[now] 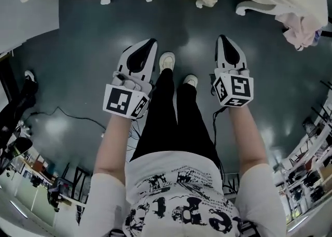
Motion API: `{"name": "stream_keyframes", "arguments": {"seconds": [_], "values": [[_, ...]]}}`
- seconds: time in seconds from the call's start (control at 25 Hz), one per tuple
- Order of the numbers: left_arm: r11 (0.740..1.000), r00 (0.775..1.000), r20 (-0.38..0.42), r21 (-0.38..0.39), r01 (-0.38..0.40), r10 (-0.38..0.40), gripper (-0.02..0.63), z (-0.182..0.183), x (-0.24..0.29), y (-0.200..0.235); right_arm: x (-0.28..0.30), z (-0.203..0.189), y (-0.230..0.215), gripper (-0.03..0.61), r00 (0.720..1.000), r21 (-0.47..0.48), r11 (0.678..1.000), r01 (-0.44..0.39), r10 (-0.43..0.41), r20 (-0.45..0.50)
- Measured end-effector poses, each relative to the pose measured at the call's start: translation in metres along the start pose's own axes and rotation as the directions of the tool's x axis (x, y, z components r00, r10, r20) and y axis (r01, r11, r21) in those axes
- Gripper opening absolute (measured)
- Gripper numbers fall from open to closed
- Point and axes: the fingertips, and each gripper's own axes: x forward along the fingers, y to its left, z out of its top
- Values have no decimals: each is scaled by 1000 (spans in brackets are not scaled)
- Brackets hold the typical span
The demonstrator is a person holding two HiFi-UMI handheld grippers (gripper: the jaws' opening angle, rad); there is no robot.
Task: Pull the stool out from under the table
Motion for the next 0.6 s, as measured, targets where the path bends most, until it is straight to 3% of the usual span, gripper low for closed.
{"name": "stream_keyframes", "arguments": {"seconds": [0.24, 0.48, 0.6], "values": [[1000, 999, -40, -18, -25, 25, 21, -109, 18, 23, 58, -110, -19, 17, 997, 59, 998, 20, -16, -72], [997, 994, -105, 57, 43, -37, 21, -204, 47, 30, 116, -181, -48, 17, 995, -33, 998, 57, -60, -80], [995, 993, -112, 81, 58, -48, 21, -231, 66, 38, 149, -202, -70, 18, 991, -96, 990, 98, -106, -81]]}}
